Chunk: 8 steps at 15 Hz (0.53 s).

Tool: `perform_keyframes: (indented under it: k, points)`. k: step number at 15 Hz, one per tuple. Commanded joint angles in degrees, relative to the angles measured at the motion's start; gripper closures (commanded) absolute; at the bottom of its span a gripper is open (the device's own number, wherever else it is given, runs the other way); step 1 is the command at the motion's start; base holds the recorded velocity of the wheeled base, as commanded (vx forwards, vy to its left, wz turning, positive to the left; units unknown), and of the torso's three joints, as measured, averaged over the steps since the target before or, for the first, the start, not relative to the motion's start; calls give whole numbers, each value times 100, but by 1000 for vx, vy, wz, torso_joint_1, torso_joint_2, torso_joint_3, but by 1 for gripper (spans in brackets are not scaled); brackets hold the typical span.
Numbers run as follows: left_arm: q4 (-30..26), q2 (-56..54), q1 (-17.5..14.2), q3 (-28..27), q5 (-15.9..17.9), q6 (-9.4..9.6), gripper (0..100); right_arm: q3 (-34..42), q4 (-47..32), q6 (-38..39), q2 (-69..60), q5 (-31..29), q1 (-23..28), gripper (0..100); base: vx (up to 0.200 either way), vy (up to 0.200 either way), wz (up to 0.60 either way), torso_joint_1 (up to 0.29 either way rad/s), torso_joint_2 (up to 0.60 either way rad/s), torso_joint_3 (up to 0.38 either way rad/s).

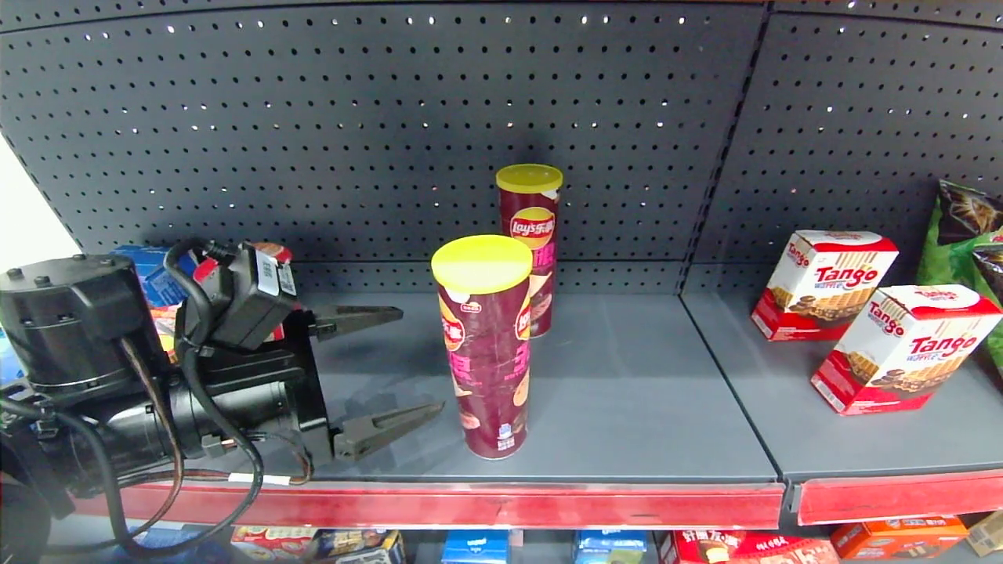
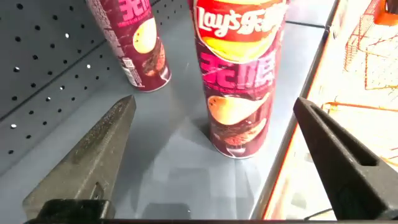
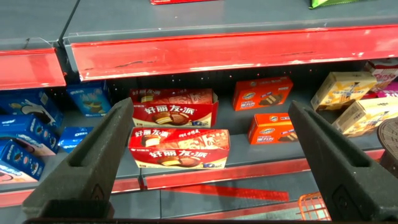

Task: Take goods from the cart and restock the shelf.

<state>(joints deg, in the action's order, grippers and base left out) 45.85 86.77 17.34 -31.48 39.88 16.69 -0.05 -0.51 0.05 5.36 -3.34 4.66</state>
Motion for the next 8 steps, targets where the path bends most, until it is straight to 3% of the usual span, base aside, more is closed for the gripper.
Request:
perform_keyframes:
  k: [1, 3, 8]
  points:
    - [-15, -2, 16, -8, 20, 1, 0, -4, -2, 4, 9, 0, 0, 0, 0, 0, 0, 0, 0, 0]
    - [-59, 33, 42, -34, 240, -8, 0, -4, -2, 4, 9, 0, 0, 0, 0, 0, 0, 0, 0, 0]
    - [-164, 419, 42, -227, 126, -17, 0, -4, -2, 4, 9, 0, 0, 0, 0, 0, 0, 0, 0, 0]
